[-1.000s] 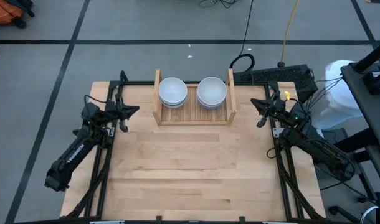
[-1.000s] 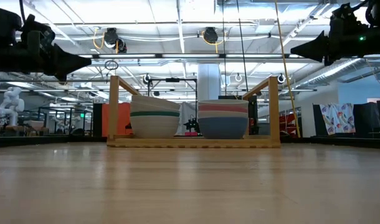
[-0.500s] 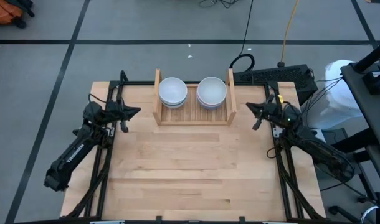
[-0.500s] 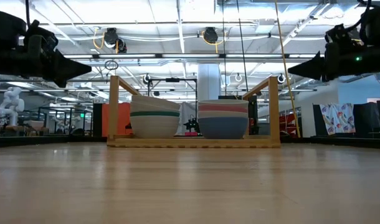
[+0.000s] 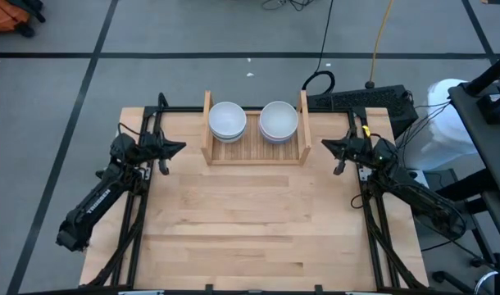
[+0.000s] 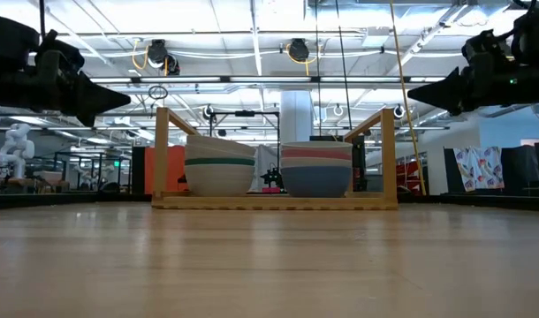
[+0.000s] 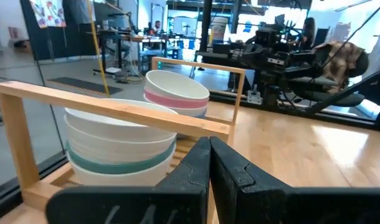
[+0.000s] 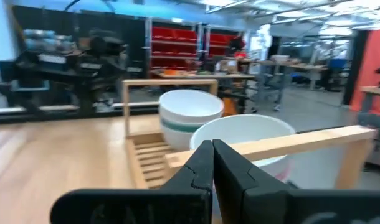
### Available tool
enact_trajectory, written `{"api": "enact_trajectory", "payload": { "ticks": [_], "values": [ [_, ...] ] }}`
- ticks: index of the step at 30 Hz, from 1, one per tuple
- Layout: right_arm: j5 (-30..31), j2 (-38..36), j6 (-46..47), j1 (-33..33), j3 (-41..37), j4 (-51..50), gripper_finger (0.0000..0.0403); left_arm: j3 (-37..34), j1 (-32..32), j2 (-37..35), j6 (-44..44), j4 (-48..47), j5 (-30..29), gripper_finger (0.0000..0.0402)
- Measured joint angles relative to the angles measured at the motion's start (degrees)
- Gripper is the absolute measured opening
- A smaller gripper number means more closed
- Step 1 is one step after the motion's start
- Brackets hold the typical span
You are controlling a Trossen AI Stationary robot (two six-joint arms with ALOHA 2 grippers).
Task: Place and stack bowls onto a shelf
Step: Return to Home Position
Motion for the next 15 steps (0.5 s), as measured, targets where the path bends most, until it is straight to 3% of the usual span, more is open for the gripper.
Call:
{"api": "enact_trajectory", "payload": {
  "ticks": [9, 15],
  "values": [
    [-5.97, 0.03, 3.48, 1.59, -0.11, -3.53, 0.0, 0.0, -8.53, 1.2, 0.89, -0.02, 0.31, 0.0008],
    [-6.37, 0.05, 4.52, 5.33, -0.17, -4.63, 0.0, 0.0, -15.24, 1.18, 1.75, -0.04, 0.33, 0.0008]
  ]
}}
